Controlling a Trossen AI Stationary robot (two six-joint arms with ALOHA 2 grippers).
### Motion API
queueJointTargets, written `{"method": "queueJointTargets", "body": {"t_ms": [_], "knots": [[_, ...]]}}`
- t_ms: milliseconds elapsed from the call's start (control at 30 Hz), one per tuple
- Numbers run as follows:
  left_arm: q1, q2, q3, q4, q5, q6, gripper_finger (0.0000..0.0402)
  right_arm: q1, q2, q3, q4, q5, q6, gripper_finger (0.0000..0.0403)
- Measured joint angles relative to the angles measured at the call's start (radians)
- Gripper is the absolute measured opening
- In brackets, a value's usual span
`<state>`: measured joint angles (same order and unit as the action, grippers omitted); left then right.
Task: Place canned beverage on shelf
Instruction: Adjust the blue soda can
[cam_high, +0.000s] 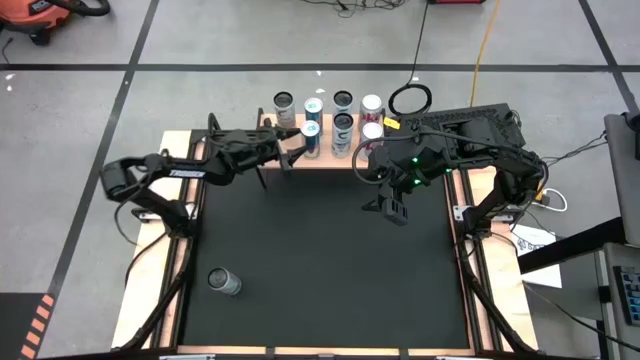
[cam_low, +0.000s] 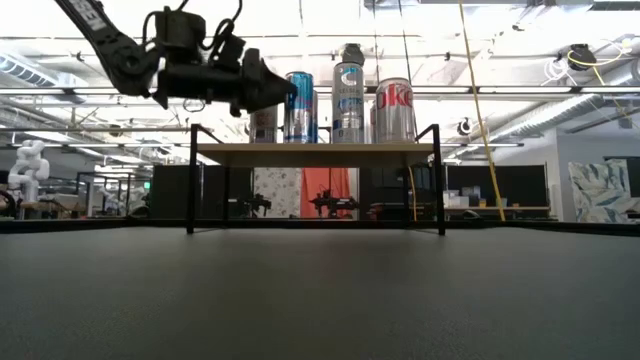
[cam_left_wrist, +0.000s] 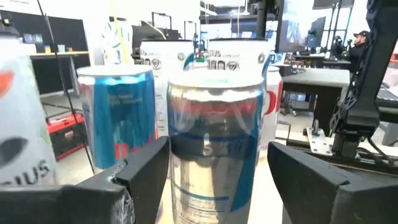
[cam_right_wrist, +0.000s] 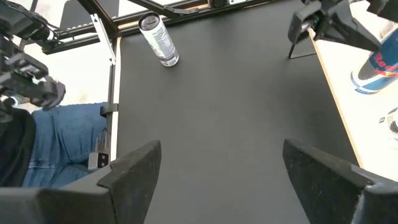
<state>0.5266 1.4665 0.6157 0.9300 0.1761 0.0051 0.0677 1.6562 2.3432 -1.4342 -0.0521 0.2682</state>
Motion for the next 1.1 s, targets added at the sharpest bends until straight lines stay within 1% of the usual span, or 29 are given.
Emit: {"method": "queueJointTargets", "body": {"t_ms": [167,267,367,467,633,700,933,1100], "knots": [[0.000,-0.083,0.001,-0.088,-0.003,0.000,0.0272,0.000,0.000,0.000,0.000,0.000,0.000,0.0318],[0.000,-0.109,0.001,-0.125,-0.029,0.001,0.0272,0.000,0.000,0.000,0.000,0.000,0.000,0.0318],[0.000,-0.112,0.001,-0.158,-0.064,0.002,0.0272,0.000,0.000,0.000,0.000,0.000,-0.003,0.0318],[0.000,-0.112,0.001,-0.178,-0.065,0.002,0.0272,0.000,0.000,0.000,0.000,0.000,-0.003,0.0318],[-0.001,-0.112,0.001,-0.175,0.005,0.002,0.0272,0.001,0.000,0.000,0.000,0.000,-0.003,0.0318],[-0.001,-0.113,0.001,-0.174,0.015,0.001,0.0272,0.001,0.000,0.000,0.000,-0.001,-0.003,0.0318],[-0.001,-0.113,0.001,-0.190,0.015,0.000,0.0272,0.025,0.000,0.000,0.000,0.000,-0.013,0.0318],[-0.001,-0.113,0.001,-0.193,-0.014,0.001,0.0272,0.049,0.000,0.000,0.000,0.000,-0.019,0.0318]]}}
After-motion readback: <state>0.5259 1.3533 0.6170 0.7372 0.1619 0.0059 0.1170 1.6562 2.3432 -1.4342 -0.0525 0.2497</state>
